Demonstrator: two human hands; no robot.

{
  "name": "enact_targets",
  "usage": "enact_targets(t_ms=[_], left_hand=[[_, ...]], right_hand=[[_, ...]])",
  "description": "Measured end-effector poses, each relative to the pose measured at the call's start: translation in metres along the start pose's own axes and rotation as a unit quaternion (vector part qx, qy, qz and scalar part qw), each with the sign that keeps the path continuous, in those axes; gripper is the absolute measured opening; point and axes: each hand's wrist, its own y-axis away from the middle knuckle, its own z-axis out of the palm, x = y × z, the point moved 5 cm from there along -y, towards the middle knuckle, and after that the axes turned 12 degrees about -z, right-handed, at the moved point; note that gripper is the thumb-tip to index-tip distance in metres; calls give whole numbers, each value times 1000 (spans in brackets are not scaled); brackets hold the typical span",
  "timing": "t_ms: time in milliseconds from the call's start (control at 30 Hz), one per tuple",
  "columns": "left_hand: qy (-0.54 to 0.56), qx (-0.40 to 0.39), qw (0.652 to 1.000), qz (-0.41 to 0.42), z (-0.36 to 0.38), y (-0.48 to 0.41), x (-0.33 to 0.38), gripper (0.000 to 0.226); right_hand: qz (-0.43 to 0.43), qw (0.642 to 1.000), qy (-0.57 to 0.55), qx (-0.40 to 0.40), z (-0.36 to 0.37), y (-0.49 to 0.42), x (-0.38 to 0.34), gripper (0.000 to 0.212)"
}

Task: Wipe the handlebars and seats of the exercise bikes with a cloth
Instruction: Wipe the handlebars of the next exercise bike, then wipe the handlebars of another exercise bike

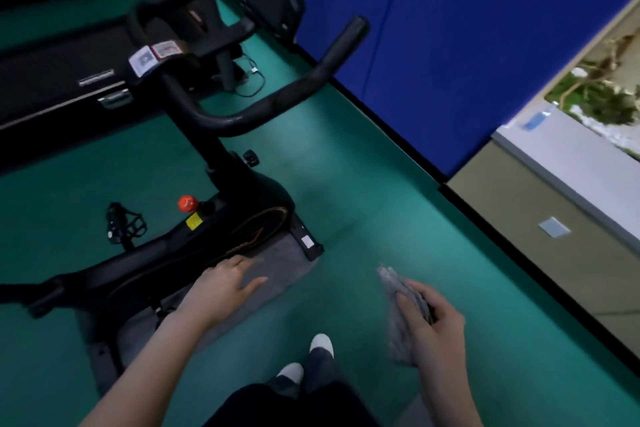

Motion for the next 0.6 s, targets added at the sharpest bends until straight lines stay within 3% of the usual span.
enact_targets(t_ms=[200, 500, 600], left_hand=[[81, 26, 996, -18, -15, -17, 27, 57], [131, 142, 981, 12, -82, -24, 45, 54], [134, 184, 973, 34, -107, -25, 40, 53]], right_hand=[[-36, 997, -6, -71, -3, -62, 0, 31], [-30, 998, -9, -61, -5, -133, 1, 18], [-29, 998, -10, -60, 13, -138, -3, 27]])
